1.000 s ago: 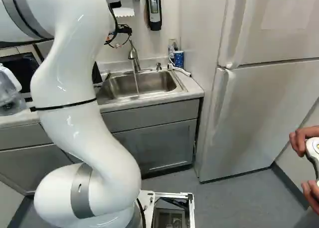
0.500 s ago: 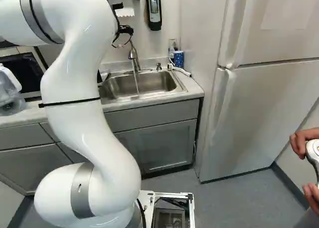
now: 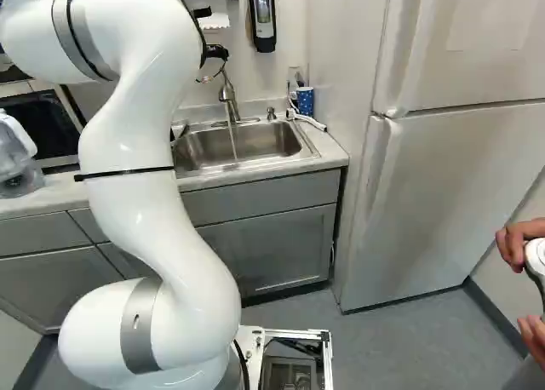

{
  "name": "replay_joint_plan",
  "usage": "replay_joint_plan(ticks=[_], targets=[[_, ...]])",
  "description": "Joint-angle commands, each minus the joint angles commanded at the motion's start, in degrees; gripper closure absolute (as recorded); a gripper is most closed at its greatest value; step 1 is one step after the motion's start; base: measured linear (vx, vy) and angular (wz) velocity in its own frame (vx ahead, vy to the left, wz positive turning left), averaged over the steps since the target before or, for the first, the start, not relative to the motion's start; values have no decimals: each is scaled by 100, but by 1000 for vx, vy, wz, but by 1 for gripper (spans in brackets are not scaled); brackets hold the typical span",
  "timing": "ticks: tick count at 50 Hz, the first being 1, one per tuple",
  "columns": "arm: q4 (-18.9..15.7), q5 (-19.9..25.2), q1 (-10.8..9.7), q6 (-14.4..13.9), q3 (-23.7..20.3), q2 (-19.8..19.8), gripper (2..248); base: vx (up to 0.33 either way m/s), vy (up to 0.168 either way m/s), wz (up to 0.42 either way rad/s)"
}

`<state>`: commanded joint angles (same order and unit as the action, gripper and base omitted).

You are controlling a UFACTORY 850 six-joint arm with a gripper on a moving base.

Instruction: Rinse the cup and place it in the tray

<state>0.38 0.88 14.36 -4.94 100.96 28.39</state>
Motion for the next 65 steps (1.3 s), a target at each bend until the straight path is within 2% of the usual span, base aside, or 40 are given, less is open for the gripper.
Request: replay_joint_plan(ticks=[65], targets=[[0, -327, 42, 0, 17, 13, 3, 0, 0, 0]])
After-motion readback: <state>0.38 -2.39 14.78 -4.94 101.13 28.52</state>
